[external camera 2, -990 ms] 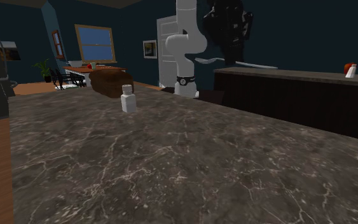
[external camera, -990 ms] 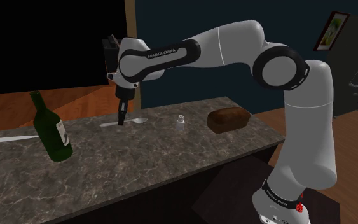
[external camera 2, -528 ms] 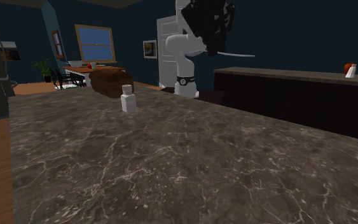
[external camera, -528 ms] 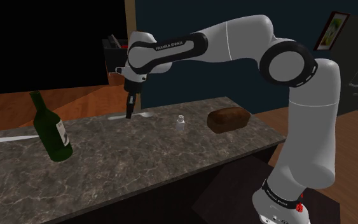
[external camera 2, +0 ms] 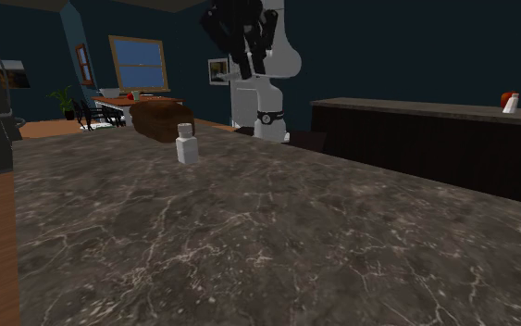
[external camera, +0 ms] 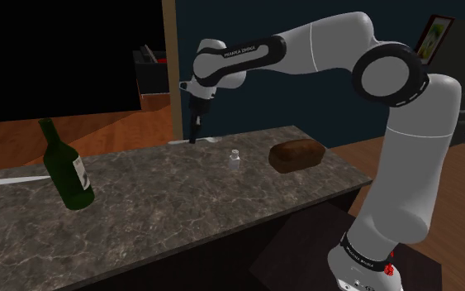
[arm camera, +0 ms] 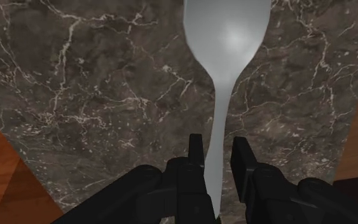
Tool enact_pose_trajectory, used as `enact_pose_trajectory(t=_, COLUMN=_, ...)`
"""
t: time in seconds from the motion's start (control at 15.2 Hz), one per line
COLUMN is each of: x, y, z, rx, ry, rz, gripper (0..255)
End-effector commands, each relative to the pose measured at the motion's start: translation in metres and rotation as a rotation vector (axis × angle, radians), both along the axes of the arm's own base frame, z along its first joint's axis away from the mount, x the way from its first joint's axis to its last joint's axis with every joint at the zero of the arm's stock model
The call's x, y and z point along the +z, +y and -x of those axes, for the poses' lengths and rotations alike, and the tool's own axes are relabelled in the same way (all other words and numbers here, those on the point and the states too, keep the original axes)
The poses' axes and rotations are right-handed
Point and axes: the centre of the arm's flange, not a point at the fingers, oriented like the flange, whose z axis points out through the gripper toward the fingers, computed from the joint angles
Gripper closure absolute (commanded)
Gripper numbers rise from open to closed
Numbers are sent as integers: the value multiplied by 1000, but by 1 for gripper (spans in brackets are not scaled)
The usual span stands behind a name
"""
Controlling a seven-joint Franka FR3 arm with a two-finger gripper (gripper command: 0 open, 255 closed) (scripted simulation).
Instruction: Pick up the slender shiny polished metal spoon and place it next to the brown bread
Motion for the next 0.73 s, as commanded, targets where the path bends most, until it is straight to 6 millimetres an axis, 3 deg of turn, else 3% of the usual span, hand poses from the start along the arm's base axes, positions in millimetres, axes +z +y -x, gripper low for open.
enact_pose_trajectory(t=0.0, x=-1, y=-27, z=-1, rx=1, ry=0, rz=0, gripper=255)
enact_pose_trajectory(t=0.66, x=0, y=-159, z=7, rx=1, ry=0, rz=0, gripper=255)
